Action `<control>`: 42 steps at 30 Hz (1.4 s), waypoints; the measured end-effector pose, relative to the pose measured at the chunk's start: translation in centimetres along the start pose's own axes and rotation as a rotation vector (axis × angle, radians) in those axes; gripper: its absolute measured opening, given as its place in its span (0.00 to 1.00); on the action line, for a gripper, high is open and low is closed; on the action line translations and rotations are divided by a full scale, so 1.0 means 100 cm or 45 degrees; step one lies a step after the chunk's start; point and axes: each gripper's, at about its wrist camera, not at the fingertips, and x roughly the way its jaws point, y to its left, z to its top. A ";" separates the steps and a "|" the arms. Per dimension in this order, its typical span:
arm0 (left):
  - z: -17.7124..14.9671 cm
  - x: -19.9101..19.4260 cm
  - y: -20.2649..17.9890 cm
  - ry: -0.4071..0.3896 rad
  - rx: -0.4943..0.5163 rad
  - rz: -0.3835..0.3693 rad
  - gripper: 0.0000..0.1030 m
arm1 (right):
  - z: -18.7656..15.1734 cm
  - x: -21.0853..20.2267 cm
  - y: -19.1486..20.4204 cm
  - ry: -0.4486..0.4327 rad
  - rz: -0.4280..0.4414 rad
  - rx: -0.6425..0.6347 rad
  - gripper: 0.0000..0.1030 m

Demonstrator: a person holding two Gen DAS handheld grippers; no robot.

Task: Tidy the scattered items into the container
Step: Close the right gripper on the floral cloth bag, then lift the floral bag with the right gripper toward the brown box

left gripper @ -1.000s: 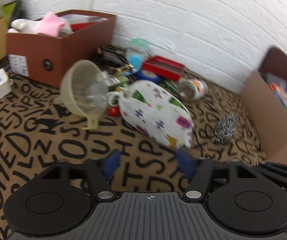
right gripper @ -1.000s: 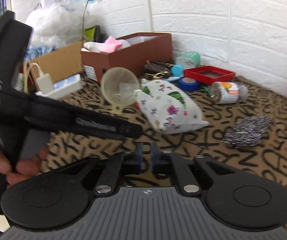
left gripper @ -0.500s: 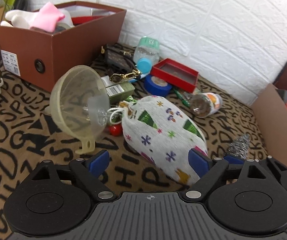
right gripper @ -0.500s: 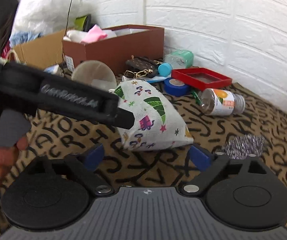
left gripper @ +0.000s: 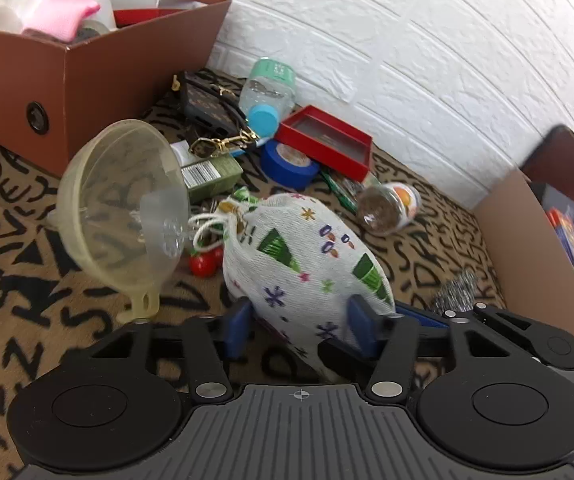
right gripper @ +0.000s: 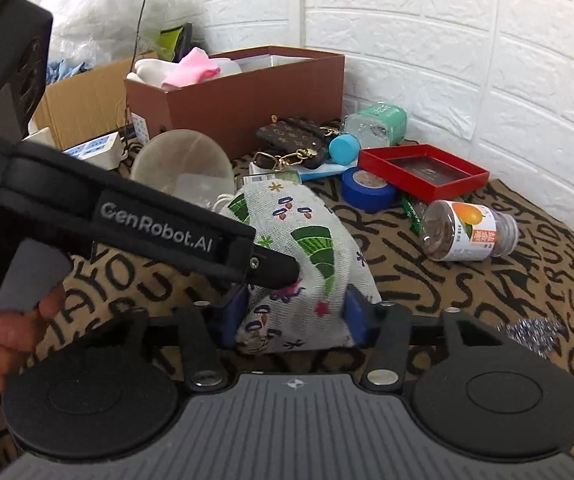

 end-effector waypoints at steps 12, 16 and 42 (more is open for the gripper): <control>-0.018 -0.029 0.027 -0.019 -0.158 -0.007 0.80 | -0.009 -0.035 0.020 -0.063 0.053 -0.015 0.78; -0.009 -0.014 0.016 -0.023 -0.116 -0.011 0.87 | -0.001 -0.027 0.005 -0.074 0.037 -0.003 0.84; 0.002 -0.003 -0.006 0.005 0.082 -0.023 0.58 | 0.010 0.011 -0.025 0.135 0.164 0.180 0.57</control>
